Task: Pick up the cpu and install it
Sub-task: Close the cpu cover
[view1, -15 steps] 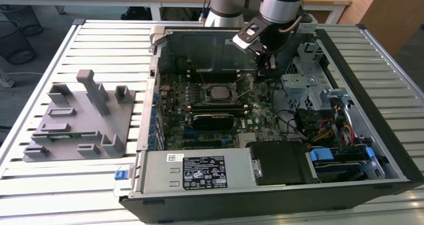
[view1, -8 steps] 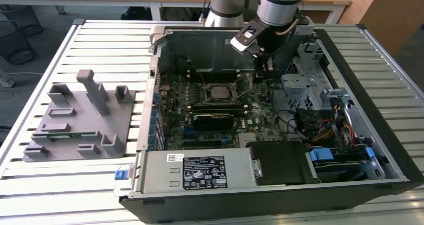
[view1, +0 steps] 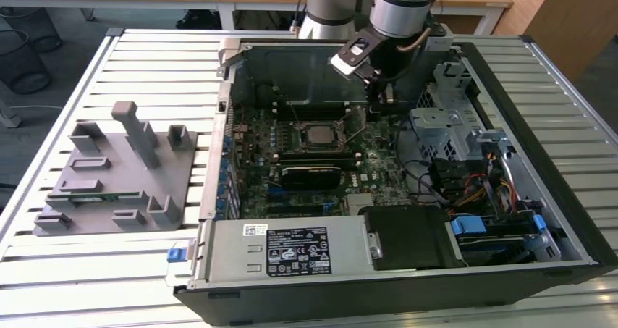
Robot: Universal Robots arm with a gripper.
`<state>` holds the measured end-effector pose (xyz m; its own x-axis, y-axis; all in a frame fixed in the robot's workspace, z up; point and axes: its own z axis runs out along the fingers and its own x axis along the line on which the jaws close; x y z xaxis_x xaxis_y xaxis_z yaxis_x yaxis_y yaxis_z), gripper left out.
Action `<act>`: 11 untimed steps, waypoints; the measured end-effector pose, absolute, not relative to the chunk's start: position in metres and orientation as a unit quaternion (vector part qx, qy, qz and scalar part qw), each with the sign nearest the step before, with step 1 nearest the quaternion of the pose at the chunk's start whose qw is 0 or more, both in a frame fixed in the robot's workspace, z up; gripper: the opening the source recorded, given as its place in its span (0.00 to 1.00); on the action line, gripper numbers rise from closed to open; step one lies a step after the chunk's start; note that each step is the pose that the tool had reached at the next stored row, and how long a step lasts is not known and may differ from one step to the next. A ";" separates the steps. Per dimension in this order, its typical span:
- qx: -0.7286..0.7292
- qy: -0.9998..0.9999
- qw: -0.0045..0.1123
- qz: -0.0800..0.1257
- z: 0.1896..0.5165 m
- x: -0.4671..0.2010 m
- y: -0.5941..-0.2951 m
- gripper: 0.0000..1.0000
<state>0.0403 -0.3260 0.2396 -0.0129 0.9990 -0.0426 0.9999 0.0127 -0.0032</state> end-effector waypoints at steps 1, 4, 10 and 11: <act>0.702 0.711 0.014 -0.016 0.240 0.040 -0.326 0.11; 0.702 0.711 0.014 -0.016 0.240 0.036 -0.326 0.11; 0.702 0.711 0.014 -0.016 0.240 0.025 -0.326 0.11; 0.702 0.711 0.014 -0.016 0.240 0.024 -0.326 0.11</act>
